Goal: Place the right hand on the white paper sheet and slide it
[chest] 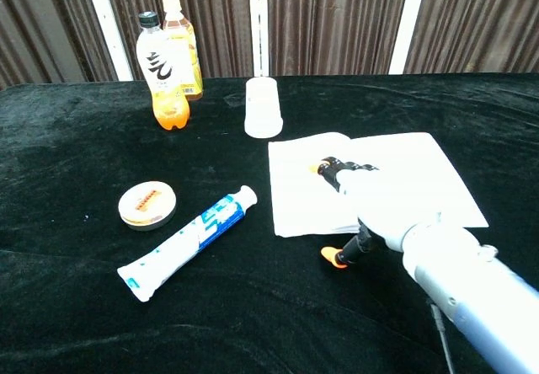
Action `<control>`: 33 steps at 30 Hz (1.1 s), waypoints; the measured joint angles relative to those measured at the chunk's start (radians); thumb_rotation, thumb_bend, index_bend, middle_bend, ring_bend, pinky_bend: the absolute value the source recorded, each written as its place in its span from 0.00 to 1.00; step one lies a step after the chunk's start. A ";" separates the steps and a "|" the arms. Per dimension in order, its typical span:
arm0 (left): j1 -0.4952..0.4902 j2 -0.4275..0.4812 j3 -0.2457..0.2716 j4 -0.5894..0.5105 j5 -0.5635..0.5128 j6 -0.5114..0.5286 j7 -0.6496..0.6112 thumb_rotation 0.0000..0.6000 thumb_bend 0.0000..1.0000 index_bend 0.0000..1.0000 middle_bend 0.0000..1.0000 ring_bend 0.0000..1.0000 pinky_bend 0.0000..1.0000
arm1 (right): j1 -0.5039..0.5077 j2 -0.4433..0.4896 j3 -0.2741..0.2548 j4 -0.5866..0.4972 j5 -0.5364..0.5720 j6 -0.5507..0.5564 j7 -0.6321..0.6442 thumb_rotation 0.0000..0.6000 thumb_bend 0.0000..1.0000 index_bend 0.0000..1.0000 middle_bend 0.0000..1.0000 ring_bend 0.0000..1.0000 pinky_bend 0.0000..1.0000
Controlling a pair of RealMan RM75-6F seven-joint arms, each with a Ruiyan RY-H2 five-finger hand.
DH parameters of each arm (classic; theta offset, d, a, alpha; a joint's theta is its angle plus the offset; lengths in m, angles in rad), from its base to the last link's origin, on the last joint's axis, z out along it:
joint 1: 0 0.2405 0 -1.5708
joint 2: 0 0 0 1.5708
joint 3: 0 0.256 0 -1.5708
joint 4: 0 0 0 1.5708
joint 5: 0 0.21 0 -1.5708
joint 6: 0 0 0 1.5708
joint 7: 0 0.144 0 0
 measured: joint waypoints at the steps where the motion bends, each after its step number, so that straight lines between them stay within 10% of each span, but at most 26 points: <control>1: 0.000 0.000 0.000 0.001 -0.001 0.000 0.000 1.00 0.14 0.00 0.00 0.00 0.00 | 0.005 -0.008 0.004 0.014 0.001 0.001 0.008 1.00 0.17 0.00 0.00 0.00 0.00; 22: -0.014 -0.007 -0.005 0.011 -0.025 -0.025 0.000 1.00 0.14 0.00 0.00 0.00 0.00 | 0.095 -0.106 0.062 0.245 0.033 -0.011 0.075 1.00 0.17 0.00 0.00 0.00 0.00; 33: -0.015 -0.010 0.003 0.008 -0.014 -0.024 0.004 1.00 0.14 0.00 0.00 0.00 0.00 | 0.105 -0.141 0.041 0.361 -0.061 0.079 0.208 1.00 0.49 0.00 0.00 0.00 0.00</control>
